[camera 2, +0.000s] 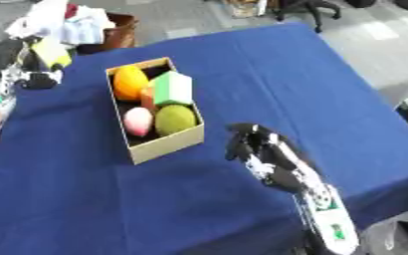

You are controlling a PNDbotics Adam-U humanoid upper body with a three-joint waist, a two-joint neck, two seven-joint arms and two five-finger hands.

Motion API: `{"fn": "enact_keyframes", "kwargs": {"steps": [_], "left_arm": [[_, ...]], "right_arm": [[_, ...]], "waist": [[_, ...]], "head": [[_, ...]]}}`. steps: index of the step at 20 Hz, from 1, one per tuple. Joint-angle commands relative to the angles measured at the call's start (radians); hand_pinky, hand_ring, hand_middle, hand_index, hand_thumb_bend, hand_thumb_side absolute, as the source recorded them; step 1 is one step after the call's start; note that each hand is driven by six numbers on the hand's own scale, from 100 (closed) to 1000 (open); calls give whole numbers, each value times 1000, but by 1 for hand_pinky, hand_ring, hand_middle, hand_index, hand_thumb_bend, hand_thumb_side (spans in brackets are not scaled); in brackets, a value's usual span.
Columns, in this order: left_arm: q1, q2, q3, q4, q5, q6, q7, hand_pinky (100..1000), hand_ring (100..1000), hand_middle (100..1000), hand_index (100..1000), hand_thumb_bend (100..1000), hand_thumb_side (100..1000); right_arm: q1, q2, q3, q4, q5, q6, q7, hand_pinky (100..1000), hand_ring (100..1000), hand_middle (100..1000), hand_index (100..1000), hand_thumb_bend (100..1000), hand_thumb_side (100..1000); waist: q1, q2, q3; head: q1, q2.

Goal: Pick up objects on the table and place them in the box.

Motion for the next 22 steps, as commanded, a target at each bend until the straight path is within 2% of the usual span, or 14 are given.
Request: {"fn": "enact_keyframes", "kwargs": {"steps": [1, 5, 10, 13, 14, 15, 18, 20, 22], "left_arm": [[-30, 2, -71, -93, 29, -72, -83, 660, 500, 412, 686, 100, 247], [-19, -13, -155, -151, 40, -163, -194, 670, 541, 442, 702, 100, 254], [-1, -28, -227, -201, 62, -242, -284, 692, 579, 485, 726, 100, 259], [10, -34, -261, -218, 62, -275, -331, 721, 643, 582, 770, 100, 273], [13, -36, -268, -221, 53, -282, -342, 728, 663, 603, 781, 128, 280], [18, -39, -273, -224, 45, -290, -349, 743, 701, 654, 816, 139, 468], [24, -37, -287, -244, 24, -316, -350, 814, 797, 794, 887, 283, 787], [28, -32, -294, -269, 4, -324, -330, 850, 837, 846, 905, 351, 906], [33, -30, -296, -282, -8, -324, -309, 873, 861, 877, 917, 371, 979]], "right_arm": [[-8, -12, -5, -10, -2, -3, 3, 588, 573, 562, 828, 100, 447], [-9, -11, -5, -11, -2, -2, 4, 589, 574, 562, 828, 100, 448], [-9, -12, -4, -12, -2, -1, 6, 589, 574, 562, 828, 100, 448], [-10, -12, -4, -12, -2, -1, 6, 589, 574, 562, 828, 100, 448], [-9, -12, -4, -12, -2, -1, 6, 589, 574, 562, 828, 100, 448], [-10, -11, -4, -12, -2, -1, 6, 589, 574, 562, 828, 100, 448], [-9, -12, -4, -12, -1, -1, 6, 589, 574, 562, 828, 100, 448], [-8, -12, -4, -11, -1, -1, 6, 589, 574, 562, 828, 100, 448], [-8, -12, -3, -12, -1, -1, 8, 589, 574, 562, 828, 100, 447]], "waist": [[-13, -8, -3], [-11, -9, -6], [-9, -10, -6], [-9, -11, -6], [-9, -11, -6], [-9, -11, -6], [-8, -11, -5], [-8, -12, -4], [-8, -13, -3]], "head": [[-2, -8], [-3, -8], [-3, -8], [-3, -8], [-2, -8], [-3, -8], [-4, -8], [-5, -7], [-5, -8]]}}
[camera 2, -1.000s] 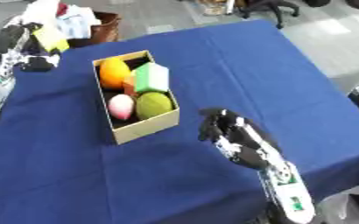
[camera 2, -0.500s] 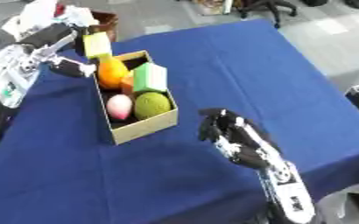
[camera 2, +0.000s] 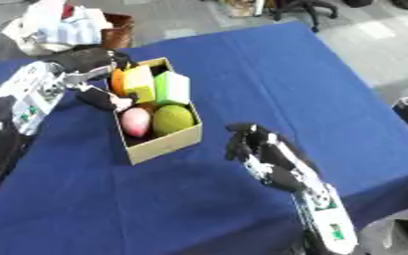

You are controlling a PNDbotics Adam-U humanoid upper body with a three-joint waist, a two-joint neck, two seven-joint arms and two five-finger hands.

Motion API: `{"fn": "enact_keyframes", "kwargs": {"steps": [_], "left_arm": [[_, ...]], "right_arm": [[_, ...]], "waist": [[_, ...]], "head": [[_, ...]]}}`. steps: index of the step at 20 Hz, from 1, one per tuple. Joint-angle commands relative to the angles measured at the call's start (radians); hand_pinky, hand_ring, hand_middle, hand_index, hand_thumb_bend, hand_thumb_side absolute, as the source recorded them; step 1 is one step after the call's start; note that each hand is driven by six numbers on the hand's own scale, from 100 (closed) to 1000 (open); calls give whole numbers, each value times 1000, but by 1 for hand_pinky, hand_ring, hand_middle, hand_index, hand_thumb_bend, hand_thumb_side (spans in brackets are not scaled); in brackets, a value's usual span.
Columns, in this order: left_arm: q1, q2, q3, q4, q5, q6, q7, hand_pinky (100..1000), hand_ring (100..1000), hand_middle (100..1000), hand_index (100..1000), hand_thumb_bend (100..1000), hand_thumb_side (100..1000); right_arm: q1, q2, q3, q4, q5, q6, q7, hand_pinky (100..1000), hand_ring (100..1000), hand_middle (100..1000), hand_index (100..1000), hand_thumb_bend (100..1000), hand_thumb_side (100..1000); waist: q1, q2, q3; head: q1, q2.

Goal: Pick up objects on the table and place them in the box.

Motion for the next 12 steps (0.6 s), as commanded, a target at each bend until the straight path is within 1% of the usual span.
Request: {"fn": "enact_keyframes", "kwargs": {"steps": [1, 2, 3, 6, 8, 9, 10, 11, 12], "left_arm": [[-12, 15, -2, -41, -17, -4, 29, 880, 868, 886, 921, 384, 987], [-10, 18, -2, -50, -20, -3, 39, 888, 875, 896, 924, 401, 994], [-7, 21, -3, -59, -21, -1, 46, 891, 879, 901, 926, 398, 1000], [4, 34, 1, -87, -6, 4, 55, 894, 880, 903, 928, 358, 989], [16, 52, 8, -127, 33, 13, 55, 890, 874, 890, 924, 305, 914], [23, 62, 12, -154, 61, 20, 55, 879, 859, 864, 916, 224, 824], [32, 75, 16, -185, 98, 28, 58, 873, 851, 851, 913, 178, 787], [43, 88, 21, -219, 143, 38, 62, 860, 834, 823, 904, 100, 741], [59, 105, 29, -259, 197, 52, 70, 849, 820, 801, 898, 100, 718]], "right_arm": [[-8, -12, -3, -12, 0, -3, 5, 589, 574, 562, 828, 100, 448], [-8, -12, -4, -12, -1, -3, 5, 589, 574, 562, 828, 100, 448], [-8, -12, -4, -12, -1, -3, 5, 589, 574, 562, 828, 100, 448], [-7, -12, -5, -11, -1, -3, 4, 589, 574, 562, 828, 100, 448], [-7, -13, -6, -11, 0, -3, 3, 589, 574, 562, 828, 100, 448], [-6, -13, -6, -11, 0, -3, 3, 589, 574, 562, 828, 100, 448], [-6, -14, -6, -11, 0, -3, 3, 589, 574, 562, 828, 100, 449], [-6, -14, -6, -11, 1, -3, 3, 589, 574, 562, 828, 100, 449], [-6, -14, -7, -11, 1, -3, 2, 589, 574, 562, 828, 100, 448]], "waist": [[-8, -13, 1], [-8, -13, 1], [-8, -13, 1], [-8, -13, 3], [-7, -13, 4], [-7, -14, 6], [-6, -14, 7], [-5, -14, 8], [-5, -14, 9]], "head": [[-3, -8], [-4, -8], [-4, -8], [-6, -8], [-7, -9], [-8, -8], [-8, -8], [-10, -9], [-12, -9]]}}
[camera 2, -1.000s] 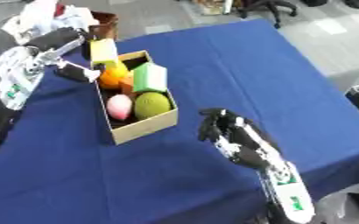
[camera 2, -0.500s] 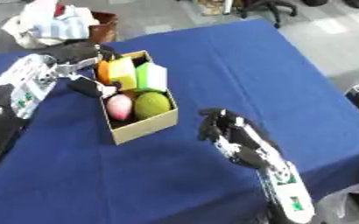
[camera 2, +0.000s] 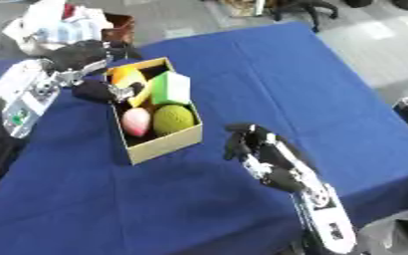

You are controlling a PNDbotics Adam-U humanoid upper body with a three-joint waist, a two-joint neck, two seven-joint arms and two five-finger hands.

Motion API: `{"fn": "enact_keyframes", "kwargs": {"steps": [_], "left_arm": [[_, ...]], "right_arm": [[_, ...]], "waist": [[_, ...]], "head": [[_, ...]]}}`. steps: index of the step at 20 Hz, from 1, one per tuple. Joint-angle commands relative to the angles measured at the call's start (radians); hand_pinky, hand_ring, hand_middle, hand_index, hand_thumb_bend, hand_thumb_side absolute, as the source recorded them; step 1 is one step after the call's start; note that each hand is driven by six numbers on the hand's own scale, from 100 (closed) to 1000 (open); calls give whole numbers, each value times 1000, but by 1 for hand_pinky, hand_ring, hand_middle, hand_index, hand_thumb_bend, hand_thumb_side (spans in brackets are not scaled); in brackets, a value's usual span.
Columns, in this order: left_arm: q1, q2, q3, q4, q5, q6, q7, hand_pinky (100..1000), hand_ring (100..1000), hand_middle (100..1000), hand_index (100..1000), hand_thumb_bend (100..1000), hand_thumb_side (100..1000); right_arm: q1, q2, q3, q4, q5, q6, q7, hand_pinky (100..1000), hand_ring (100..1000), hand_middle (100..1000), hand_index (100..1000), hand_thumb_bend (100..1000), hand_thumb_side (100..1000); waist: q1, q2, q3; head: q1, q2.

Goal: Pick up objects on the table and place them in the box.

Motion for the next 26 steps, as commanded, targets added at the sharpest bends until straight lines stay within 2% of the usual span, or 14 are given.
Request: {"fn": "enact_keyframes", "kwargs": {"steps": [1, 5, 9, 12, 15, 18, 22, 26], "left_arm": [[18, 68, 32, -134, 155, 43, 20, 839, 805, 780, 890, 100, 704], [127, 146, 95, -352, 455, 127, 69, 801, 759, 711, 860, 100, 606], [300, 198, 195, -575, 748, 180, 152, 757, 718, 657, 831, 100, 625], [453, 205, 269, -699, 880, 195, 230, 748, 710, 647, 822, 100, 657], [605, 174, 318, -771, 926, 194, 282, 745, 707, 641, 816, 100, 707], [715, 105, 342, -798, 927, 197, 289, 750, 714, 647, 819, 100, 757], [780, 16, 348, -789, 917, 195, 254, 753, 719, 652, 825, 100, 813], [808, -35, 346, -762, 915, 195, 224, 753, 716, 648, 825, 100, 853]], "right_arm": [[-6, -14, -8, -11, 1, -2, 1, 589, 574, 562, 828, 100, 449], [-5, -18, -14, -12, 2, -3, -5, 589, 574, 561, 828, 100, 449], [-2, -25, -20, -13, 4, -3, -12, 589, 574, 561, 828, 100, 449], [-1, -32, -25, -14, 5, -4, -18, 589, 573, 561, 828, 100, 450], [0, -35, -30, -17, 4, -4, -24, 589, 573, 561, 828, 100, 454], [3, -34, -33, -26, 2, -1, -27, 589, 574, 562, 828, 100, 458], [8, -30, -33, -44, -7, 4, -25, 590, 574, 563, 828, 100, 465], [10, -31, -32, -57, -17, 10, -22, 590, 574, 563, 828, 100, 467]], "waist": [[-5, -14, 3], [-3, -15, 15], [2, -15, 35], [4, -14, 49], [9, -15, 63], [12, -17, 78], [10, -23, 85], [11, -26, 84]], "head": [[-8, -9], [-10, -10], [-6, -10], [9, -7], [47, -5], [94, 1], [138, 11], [164, 23]]}}
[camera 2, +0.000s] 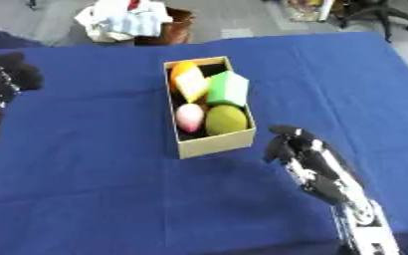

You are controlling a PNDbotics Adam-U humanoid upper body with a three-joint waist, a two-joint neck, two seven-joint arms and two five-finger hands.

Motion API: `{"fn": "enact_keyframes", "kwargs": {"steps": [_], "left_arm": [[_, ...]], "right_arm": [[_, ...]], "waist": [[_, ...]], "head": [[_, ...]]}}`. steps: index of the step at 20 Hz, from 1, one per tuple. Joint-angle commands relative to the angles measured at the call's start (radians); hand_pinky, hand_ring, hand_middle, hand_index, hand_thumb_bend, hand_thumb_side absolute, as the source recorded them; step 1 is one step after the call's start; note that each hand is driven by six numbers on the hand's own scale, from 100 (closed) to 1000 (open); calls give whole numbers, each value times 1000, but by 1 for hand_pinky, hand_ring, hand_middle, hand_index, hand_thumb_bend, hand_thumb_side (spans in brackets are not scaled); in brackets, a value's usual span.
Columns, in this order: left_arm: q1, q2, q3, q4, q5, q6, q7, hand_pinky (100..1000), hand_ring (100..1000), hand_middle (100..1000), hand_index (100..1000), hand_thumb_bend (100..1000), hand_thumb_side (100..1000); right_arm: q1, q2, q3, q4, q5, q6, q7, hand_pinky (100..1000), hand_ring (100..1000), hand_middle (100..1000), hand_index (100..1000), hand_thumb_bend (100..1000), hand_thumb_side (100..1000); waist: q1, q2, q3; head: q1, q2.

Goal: Pick up objects on the table and place them in the box.

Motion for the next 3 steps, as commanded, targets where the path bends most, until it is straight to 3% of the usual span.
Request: {"fn": "enact_keyframes", "kwargs": {"steps": [1, 3], "left_arm": [[8, -24, 7, 7, -3, 0, -26, 753, 715, 648, 825, 100, 855], [23, -40, 4, 23, -5, 6, -40, 745, 698, 631, 815, 100, 905]], "right_arm": [[-6, -15, -5, -32, -14, 6, 1, 589, 574, 563, 828, 100, 467], [-5, -18, -5, -34, -17, 8, 1, 589, 574, 563, 828, 100, 465]], "waist": [[10, -26, -1], [11, -25, 1]], "head": [[18, 13], [25, 20]]}}
